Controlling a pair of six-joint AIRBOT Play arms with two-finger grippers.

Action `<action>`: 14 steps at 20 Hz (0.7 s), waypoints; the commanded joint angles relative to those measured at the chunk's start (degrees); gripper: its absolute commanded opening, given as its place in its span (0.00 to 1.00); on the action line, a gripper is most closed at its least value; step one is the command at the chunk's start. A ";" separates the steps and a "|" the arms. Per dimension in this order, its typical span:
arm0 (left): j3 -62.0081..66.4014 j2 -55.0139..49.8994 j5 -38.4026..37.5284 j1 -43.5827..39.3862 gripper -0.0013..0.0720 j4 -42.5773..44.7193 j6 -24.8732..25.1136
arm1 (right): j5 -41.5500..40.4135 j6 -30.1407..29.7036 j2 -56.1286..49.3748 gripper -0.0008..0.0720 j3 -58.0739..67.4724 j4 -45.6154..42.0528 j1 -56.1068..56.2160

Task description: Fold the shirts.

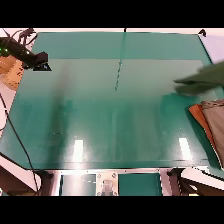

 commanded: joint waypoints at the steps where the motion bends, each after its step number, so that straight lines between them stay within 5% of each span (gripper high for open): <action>1: 0.07 0.02 -0.04 0.04 0.05 0.02 0.02 | 7.13 -3.43 1.22 0.03 1.77 -1.31 -16.00; 5: 0.07 0.02 -0.17 0.04 0.05 0.00 0.00 | 12.70 -4.44 1.22 0.04 5.90 -5.92 -21.44; 14: 0.04 0.02 -2.36 0.04 0.05 -0.04 0.04 | 22.60 14.08 1.38 0.04 -1.40 -49.55 -21.73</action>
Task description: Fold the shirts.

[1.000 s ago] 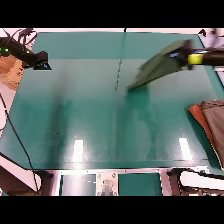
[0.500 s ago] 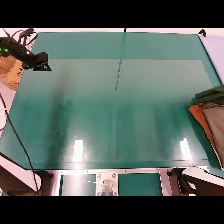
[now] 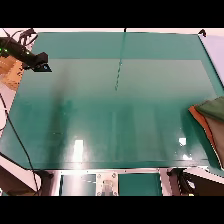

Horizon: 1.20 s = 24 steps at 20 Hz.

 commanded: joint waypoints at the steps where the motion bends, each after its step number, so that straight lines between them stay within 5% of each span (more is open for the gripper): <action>1: 0.04 0.02 -1.25 0.04 0.05 -0.04 0.07 | 2.89 7.65 0.00 0.04 -7.13 -20.37 -0.33; 2: 0.04 0.02 -1.22 0.04 0.05 -0.04 0.04 | 1.68 7.63 -0.09 0.05 -9.94 -22.97 -0.33; 3: 0.04 0.02 -1.22 0.04 0.05 -0.09 0.04 | 0.26 7.65 -0.17 0.35 -12.63 -24.48 -0.33; 4: 0.04 0.02 -1.20 0.04 0.05 -0.09 0.04 | -0.81 8.74 -0.33 0.79 -14.62 -24.81 -0.33; 6: 0.07 0.02 -1.05 0.04 0.05 -0.74 0.04 | -0.85 10.54 -1.20 0.86 -15.41 -24.46 -0.26; 9: 0.07 0.15 -0.07 0.04 0.05 -4.85 0.07 | -3.48 11.43 -1.79 0.84 -11.28 -14.99 2.73; 11: 0.07 1.05 0.94 -0.33 0.05 -8.41 0.07 | -8.44 8.26 -1.77 0.05 -8.50 -5.46 8.85; 17: -13.14 11.72 0.48 -5.81 0.05 -4.98 0.02 | -14.60 0.83 -0.66 0.03 -10.84 2.14 36.63; 24: -52.72 38.34 13.00 -16.68 0.05 -2.75 -5.03 | -26.43 -0.63 14.12 0.03 -39.87 3.19 62.23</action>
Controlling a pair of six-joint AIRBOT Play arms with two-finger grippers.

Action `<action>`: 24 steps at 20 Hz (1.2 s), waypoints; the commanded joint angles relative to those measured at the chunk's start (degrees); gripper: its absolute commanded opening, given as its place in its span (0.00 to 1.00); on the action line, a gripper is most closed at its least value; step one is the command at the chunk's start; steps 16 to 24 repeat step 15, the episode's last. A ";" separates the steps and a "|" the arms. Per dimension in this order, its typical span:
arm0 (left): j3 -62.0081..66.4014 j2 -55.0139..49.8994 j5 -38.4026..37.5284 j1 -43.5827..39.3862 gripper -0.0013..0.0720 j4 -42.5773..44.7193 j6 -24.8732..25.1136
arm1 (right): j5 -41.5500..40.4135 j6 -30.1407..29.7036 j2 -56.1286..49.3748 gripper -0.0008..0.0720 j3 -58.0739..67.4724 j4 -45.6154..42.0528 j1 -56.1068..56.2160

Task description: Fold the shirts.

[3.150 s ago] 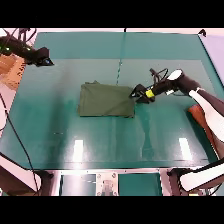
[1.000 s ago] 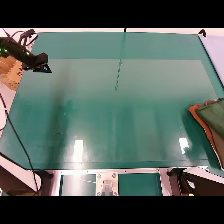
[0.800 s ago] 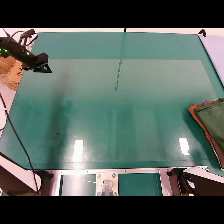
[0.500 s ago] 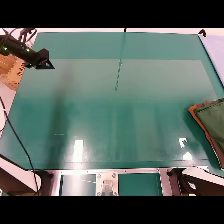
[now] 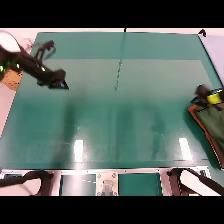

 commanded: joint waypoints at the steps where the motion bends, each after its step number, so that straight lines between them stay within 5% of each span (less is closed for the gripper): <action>1: -16.90 12.07 6.80 -4.63 0.05 0.61 -3.98 | -7.34 -0.85 5.44 0.03 -11.67 1.07 11.74; 24: -19.28 14.67 7.74 -4.61 0.05 -0.57 -3.58 | -10.36 -0.83 5.38 0.04 -12.63 1.09 16.13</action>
